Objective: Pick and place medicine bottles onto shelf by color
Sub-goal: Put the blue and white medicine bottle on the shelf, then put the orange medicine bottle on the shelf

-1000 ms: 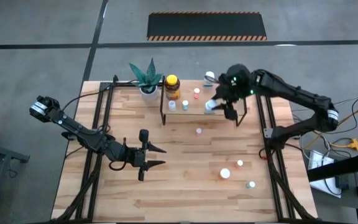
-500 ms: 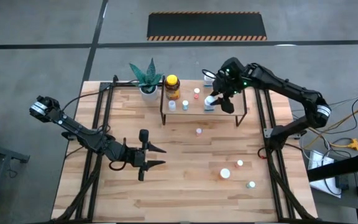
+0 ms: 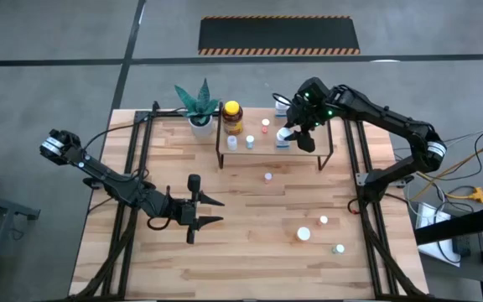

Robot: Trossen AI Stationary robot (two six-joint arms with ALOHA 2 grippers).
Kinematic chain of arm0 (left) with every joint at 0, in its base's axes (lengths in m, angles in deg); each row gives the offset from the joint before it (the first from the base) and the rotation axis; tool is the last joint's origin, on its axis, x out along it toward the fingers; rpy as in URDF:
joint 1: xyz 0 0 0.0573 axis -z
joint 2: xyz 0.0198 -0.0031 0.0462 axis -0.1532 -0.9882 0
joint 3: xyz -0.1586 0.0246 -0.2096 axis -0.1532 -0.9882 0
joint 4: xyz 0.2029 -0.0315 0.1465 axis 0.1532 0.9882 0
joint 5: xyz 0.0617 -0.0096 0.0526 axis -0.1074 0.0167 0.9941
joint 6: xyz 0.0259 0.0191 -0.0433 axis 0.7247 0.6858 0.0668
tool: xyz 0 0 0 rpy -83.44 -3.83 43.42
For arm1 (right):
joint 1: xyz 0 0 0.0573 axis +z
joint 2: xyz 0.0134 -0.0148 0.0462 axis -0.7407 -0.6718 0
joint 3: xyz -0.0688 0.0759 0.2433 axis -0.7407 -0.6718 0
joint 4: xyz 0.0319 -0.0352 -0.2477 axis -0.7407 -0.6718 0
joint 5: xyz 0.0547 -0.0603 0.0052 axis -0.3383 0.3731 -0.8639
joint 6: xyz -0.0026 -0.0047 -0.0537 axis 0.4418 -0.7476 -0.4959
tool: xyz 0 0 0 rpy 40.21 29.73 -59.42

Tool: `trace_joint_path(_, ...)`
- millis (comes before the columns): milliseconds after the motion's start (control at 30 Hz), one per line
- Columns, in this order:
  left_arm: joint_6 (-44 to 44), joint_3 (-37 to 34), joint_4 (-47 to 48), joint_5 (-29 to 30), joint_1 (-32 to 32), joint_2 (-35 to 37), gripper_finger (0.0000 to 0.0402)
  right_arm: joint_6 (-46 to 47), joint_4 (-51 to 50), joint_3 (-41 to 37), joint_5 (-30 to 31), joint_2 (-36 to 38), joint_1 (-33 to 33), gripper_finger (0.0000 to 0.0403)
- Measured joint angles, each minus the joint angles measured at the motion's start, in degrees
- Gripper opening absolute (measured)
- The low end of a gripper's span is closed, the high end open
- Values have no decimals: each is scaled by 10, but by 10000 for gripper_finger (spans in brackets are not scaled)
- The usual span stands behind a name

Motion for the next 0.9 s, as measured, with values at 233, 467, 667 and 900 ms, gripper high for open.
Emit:
trace_joint_path(233, 1, 0, 0, 0, 0, 0, 164, 5, -1, 0, 2, 0, 0, 194)
trace_joint_path(467, 1, 0, -5, 0, 0, 0, 164, 8, -3, 0, 5, 0, 0, 210)
trace_joint_path(667, 2, 0, -15, 0, 0, 0, 164, 8, -2, 0, 4, 0, 0, 233)
trace_joint_path(900, 2, 0, -15, 0, 0, 0, 164, 32, -19, 42, 4, 3, 1, 259)
